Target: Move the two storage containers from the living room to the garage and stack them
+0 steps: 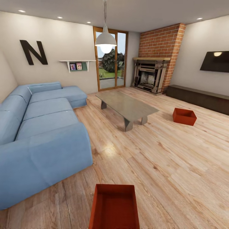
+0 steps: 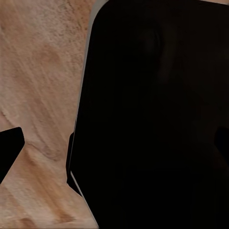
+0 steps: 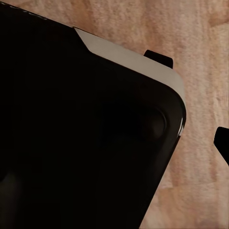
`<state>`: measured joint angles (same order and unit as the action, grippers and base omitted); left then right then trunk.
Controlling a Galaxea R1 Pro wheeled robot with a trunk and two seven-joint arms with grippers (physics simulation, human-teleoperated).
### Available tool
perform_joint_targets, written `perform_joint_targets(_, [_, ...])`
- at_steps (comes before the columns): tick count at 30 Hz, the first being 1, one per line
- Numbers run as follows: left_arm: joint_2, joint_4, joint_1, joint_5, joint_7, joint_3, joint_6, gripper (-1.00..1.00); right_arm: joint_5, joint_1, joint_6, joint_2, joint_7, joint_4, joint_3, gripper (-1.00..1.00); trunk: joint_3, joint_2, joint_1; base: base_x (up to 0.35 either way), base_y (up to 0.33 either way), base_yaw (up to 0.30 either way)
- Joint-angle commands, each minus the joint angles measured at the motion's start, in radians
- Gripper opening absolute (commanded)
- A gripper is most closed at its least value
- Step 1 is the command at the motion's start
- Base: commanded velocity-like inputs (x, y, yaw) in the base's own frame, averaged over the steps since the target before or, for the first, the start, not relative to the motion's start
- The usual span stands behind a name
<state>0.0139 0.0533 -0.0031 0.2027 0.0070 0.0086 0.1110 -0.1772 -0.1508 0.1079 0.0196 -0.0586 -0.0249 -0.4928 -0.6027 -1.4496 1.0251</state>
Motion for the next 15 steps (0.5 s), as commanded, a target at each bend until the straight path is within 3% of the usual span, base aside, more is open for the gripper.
perform_joint_targets(1, [0.000,0.000,0.000,0.004,0.001,0.000,0.003,1.00,-0.011,-0.001,0.005,0.000,-0.004,-0.003,-0.007,1.00,-0.002,0.000,0.000,0.000,0.000,0.000])
perform_joint_targets(15, [0.000,0.000,0.000,0.004,0.001,0.001,0.003,1.00,-0.011,-0.001,0.006,0.000,-0.004,-0.003,-0.007,1.00,-0.025,0.000,0.000,0.000,0.000,0.000])
